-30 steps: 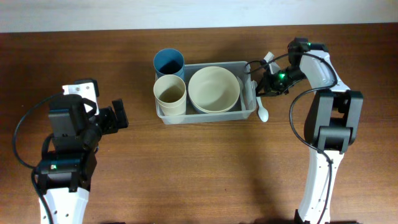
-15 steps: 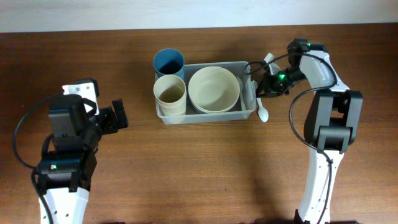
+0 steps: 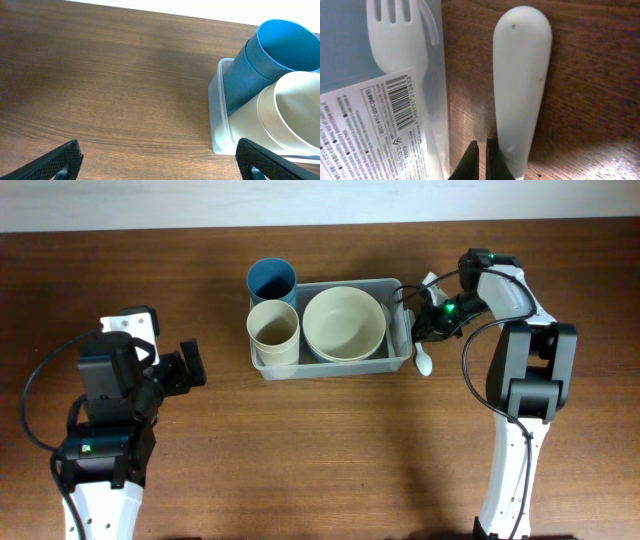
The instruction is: Pack container
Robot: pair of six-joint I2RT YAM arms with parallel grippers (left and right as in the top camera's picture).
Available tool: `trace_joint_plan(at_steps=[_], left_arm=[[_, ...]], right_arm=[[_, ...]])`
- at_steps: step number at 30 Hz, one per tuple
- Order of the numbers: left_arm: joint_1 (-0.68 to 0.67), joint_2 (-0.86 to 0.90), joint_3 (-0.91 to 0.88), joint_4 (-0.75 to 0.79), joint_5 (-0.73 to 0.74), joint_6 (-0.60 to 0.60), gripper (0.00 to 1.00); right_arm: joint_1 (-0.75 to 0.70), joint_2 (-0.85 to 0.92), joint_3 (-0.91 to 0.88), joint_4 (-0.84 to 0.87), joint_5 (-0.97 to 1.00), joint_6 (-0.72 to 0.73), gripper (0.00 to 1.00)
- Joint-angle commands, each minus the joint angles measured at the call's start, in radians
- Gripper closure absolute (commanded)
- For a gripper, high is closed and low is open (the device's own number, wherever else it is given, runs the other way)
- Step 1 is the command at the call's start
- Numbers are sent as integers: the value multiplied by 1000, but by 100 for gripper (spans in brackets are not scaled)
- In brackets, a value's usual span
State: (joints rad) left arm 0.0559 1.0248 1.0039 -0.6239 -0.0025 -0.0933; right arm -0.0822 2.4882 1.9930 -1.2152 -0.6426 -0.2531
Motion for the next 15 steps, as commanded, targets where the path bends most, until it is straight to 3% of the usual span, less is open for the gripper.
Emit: trace_joint_plan(at_steps=[1, 15], left_arm=[[6, 2, -6, 2, 14, 20, 0], [6, 2, -6, 2, 14, 20, 0]], right_arm=[[-3, 14, -7, 18, 158, 27, 96], [-18, 14, 67, -29, 383, 79, 96]])
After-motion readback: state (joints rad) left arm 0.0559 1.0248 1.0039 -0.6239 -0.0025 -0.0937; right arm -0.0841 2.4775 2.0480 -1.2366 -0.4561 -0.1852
